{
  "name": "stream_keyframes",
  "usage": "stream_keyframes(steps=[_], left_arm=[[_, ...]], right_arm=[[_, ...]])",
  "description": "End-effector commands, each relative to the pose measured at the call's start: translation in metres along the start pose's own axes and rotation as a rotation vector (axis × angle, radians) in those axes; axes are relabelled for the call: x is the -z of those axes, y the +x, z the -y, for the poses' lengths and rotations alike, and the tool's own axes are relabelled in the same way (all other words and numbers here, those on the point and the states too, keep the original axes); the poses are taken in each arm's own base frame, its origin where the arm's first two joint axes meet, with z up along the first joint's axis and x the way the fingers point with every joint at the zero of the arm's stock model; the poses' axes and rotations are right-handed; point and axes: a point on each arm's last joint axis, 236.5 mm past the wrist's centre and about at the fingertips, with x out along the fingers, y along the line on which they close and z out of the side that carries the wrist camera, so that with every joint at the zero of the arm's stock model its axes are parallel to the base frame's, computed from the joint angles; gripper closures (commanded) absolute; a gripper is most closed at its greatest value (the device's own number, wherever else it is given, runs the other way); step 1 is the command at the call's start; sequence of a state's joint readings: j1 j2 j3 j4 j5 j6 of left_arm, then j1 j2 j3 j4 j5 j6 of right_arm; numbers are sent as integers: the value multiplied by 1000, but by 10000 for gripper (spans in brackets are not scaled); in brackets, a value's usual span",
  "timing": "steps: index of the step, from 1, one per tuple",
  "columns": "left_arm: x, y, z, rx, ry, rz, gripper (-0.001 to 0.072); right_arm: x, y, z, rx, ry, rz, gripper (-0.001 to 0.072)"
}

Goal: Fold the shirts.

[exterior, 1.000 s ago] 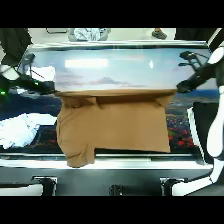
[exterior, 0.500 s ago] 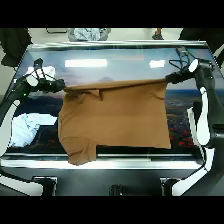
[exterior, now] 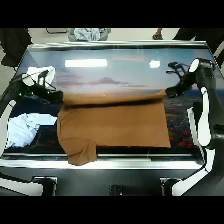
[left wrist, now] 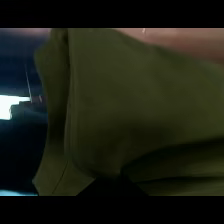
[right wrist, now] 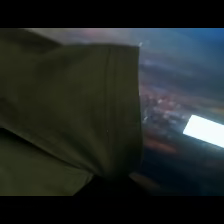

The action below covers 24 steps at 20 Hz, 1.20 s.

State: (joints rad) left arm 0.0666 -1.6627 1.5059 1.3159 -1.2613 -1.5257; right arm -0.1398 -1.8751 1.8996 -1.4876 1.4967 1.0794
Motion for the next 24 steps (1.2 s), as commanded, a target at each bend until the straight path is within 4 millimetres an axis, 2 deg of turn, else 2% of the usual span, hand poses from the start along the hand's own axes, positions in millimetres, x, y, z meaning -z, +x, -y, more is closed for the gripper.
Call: stream_keyframes(steps=[1,4,7,8,9,10,12,15,17,18,20,21,22,24], left_arm=[[63,7,-10,-25,0,-245,673],[78,19,-11,-25,-4,-290,672],[79,18,-7,-12,-7,-291,660],[77,16,-7,-6,-10,-285,548],[74,11,-6,-2,-12,-277,333],[70,3,-8,-1,-14,-268,210],[63,-17,-12,1,-20,-242,210],[76,-49,-16,20,-51,-199,210],[110,-46,-10,75,-67,-212,210],[138,-35,-9,91,-96,-231,209],[197,-10,-8,110,-119,-274,198],[223,-1,-9,110,-135,-298,154],[246,6,-10,109,-141,-318,150],[274,14,-8,117,-144,-333,149]], right_arm=[[55,14,-33,-145,-24,-223,663],[72,41,-46,-200,-26,-267,664],[60,46,-55,-234,-16,-209,660],[55,43,-55,-230,-15,-183,561],[52,38,-53,-218,-14,-161,328],[53,27,-50,-204,-23,-150,140],[61,-1,-44,-196,-23,-130,134],[101,-38,-24,-228,70,-164,138],[126,-45,-14,-210,140,-142,139],[142,-40,-16,-201,160,-150,140],[167,-23,-31,-209,165,-166,140],[175,-14,-40,-226,164,-168,141],[178,-9,-49,-250,167,-167,148],[184,-3,-57,-277,164,-178,155]])
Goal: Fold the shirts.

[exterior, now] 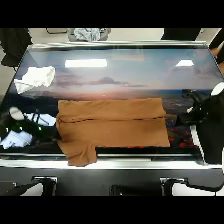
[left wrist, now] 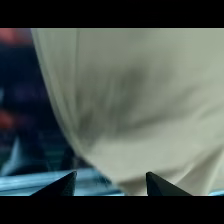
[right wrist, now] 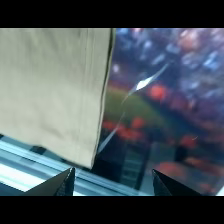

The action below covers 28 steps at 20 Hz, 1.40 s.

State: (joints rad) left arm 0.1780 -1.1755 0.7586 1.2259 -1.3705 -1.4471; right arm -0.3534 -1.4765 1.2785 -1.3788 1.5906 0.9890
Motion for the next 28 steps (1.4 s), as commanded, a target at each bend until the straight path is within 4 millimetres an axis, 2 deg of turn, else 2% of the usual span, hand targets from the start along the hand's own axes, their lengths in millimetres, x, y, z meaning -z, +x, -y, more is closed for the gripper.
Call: stream_keyframes(steps=[1,6,8,9,11,12,13,14,16,19,22,24,25,27,28], left_arm=[[46,37,-4,36,-26,-13,149],[55,63,22,152,-77,-3,150],[52,69,29,159,-68,18,164],[48,70,30,156,-81,33,242],[42,71,31,148,-98,59,559],[40,71,31,146,-97,66,629],[39,71,30,146,-94,70,670],[39,71,31,145,-86,71,671],[40,70,31,146,-71,72,671],[38,66,33,148,-59,92,671],[35,60,35,150,-47,124,671],[34,58,36,151,-41,135,671],[34,58,36,151,-42,137,671],[32,57,35,150,-42,145,671],[30,57,35,149,-43,150,671]], right_arm=[[13,16,-8,-29,5,4,156],[13,16,-8,-28,5,6,156],[14,17,-7,-25,5,3,155],[17,18,-8,-25,6,-5,154],[33,31,-11,-36,6,-48,94],[41,41,-17,-57,14,-68,72],[45,50,-23,-87,21,-73,73],[47,59,-30,-118,19,-69,73],[44,74,-30,-122,35,-38,83],[38,89,-41,-167,70,5,84],[46,102,-40,-162,107,-14,87],[41,105,-44,-181,127,13,111],[40,107,-47,-192,132,19,151],[41,107,-48,-196,148,15,288],[42,107,-49,-198,147,12,450]])
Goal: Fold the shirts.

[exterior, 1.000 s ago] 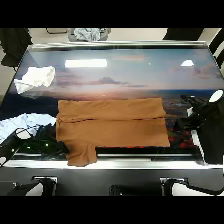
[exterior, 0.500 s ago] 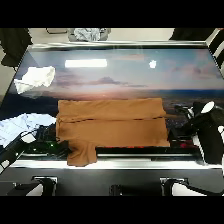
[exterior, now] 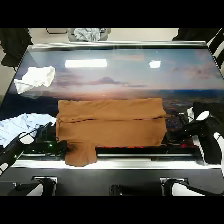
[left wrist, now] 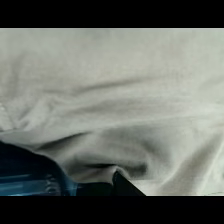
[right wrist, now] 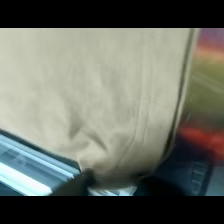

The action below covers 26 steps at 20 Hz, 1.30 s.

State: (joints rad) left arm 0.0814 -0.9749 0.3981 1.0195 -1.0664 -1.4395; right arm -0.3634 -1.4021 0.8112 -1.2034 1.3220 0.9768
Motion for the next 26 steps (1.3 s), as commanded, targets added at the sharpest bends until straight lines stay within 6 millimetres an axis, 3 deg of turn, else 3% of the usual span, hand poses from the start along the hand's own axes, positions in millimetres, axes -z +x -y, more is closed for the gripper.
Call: stream_keyframes(steps=[1,4,8,10,12,14,17,19,22,26], left_arm=[[-4,-2,4,13,-2,17,671],[-18,-14,13,21,30,72,672],[-55,-75,52,60,146,279,675],[-71,-105,67,66,168,361,677],[-91,-122,69,28,185,407,677],[-116,-129,68,-5,193,429,677],[-156,-123,69,-14,177,412,676],[-182,-114,68,-19,164,383,677],[-219,-98,66,-27,161,352,676],[-252,-75,59,-33,146,315,676]], right_arm=[[-2,3,-1,-7,21,12,668],[-6,-5,-3,0,-46,27,665],[-35,-53,-10,72,-146,167,666],[-63,-80,-19,80,-160,285,667],[-95,-107,-23,99,-168,409,667],[-120,-126,-16,125,-157,469,666],[-164,-142,-15,108,-176,527,666],[-195,-137,-20,123,-225,527,665],[-232,-108,-21,117,-197,515,664],[-248,-70,-16,105,-190,465,663]])
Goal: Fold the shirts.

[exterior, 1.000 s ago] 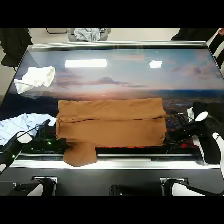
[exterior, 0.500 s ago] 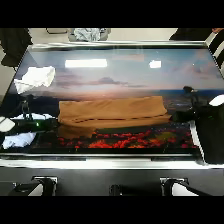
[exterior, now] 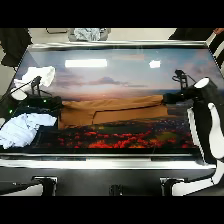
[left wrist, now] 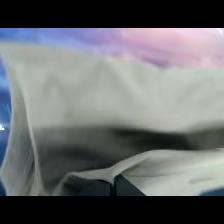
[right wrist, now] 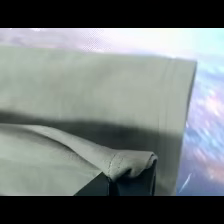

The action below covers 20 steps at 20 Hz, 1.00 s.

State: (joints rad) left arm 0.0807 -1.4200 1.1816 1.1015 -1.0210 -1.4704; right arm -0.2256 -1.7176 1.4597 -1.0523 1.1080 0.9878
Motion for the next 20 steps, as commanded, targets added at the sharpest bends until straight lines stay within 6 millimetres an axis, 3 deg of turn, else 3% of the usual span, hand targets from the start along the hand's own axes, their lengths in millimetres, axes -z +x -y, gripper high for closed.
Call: stream_keyframes(steps=[1,3,4,5,6,9,11,15,20], left_arm=[[-12,34,-13,-10,-17,-50,675],[0,50,-20,-10,-37,-108,662],[2,51,-21,-11,-37,-114,527],[-2,48,-21,-11,-38,-105,269],[-7,40,-19,-7,-32,-98,140],[-27,5,-5,8,-1,-28,163],[-38,-23,15,24,40,41,163],[-39,-67,59,60,135,136,163],[-30,-90,98,99,218,177,163]], right_arm=[[1,35,4,1,8,-33,663],[5,42,5,0,7,-51,648],[3,39,5,-2,-2,-46,513],[0,29,4,-7,-61,-44,156],[-4,17,5,-8,-125,-37,18],[2,-13,41,10,-28,-28,4],[12,-9,50,-84,110,-19,4],[9,21,23,-320,253,5,0],[7,55,-5,-406,294,-22,-2]])
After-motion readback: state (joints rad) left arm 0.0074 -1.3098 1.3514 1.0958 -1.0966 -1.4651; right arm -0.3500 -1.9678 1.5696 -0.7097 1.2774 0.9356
